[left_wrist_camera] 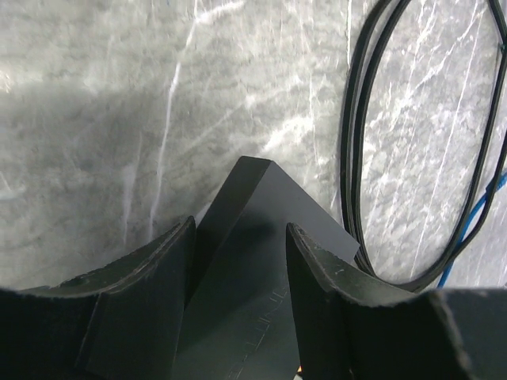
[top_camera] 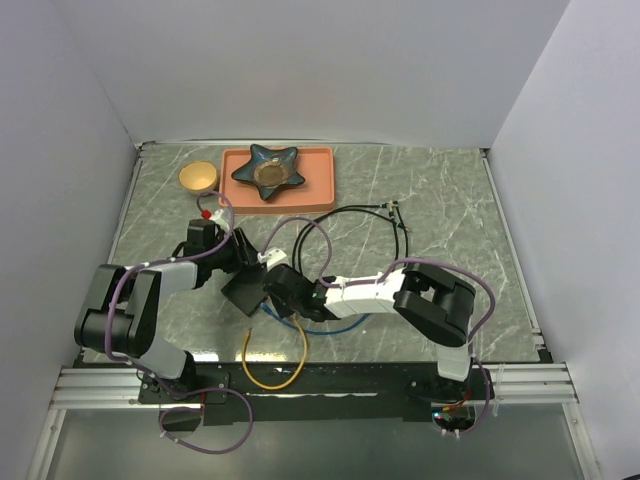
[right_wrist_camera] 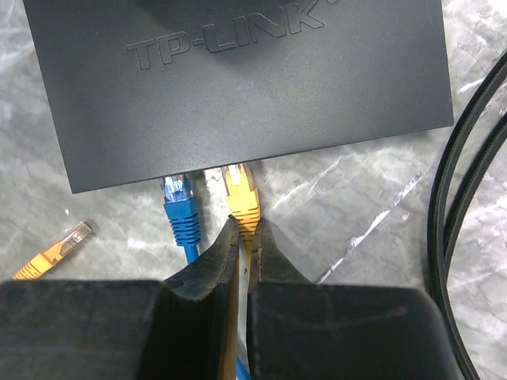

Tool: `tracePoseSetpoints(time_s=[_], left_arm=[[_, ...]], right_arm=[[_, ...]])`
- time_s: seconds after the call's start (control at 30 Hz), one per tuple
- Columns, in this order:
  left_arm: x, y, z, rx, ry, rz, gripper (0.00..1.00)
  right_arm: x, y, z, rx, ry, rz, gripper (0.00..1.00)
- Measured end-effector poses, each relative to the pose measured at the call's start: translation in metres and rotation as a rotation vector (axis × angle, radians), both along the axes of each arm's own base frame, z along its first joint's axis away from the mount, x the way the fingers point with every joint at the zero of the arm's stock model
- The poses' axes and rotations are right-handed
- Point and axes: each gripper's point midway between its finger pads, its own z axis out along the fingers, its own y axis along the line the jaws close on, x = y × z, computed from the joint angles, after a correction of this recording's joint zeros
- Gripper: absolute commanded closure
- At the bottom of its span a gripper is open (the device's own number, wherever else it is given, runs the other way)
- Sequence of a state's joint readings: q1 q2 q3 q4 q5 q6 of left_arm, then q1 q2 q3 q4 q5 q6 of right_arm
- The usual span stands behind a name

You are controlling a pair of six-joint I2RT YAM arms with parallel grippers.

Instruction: Insert the plug into the switch port

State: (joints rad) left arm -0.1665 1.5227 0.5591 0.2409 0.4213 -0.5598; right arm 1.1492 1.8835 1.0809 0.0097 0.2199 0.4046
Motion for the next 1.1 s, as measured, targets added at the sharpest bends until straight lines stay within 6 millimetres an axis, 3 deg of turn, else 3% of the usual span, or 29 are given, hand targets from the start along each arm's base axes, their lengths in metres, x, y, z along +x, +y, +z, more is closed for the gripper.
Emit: tracePoseSetpoints(time_s=[0.53,0.77,0.9,1.1], left_arm=[[0.013,0.009,-0.001,0.038,-0.028,0.026,0.46],[0.015,0.011,0.001,0.050,-0.029,0.039,0.37],[0.012,0.014,0.004,0.058,-0.022,0.050,0.28],[0.002,0.013,0.007,0.066,0.009,0.057,0.17]], right_arm=[[0.015,0.012,0.003,0.042,0.029,-0.063,1.00],[0.017,0.013,0.002,0.045,0.036,-0.061,1.00],[0.018,0.012,0.002,0.053,0.040,-0.060,0.83],[0.019,0.003,0.003,0.060,0.034,-0.075,0.66]])
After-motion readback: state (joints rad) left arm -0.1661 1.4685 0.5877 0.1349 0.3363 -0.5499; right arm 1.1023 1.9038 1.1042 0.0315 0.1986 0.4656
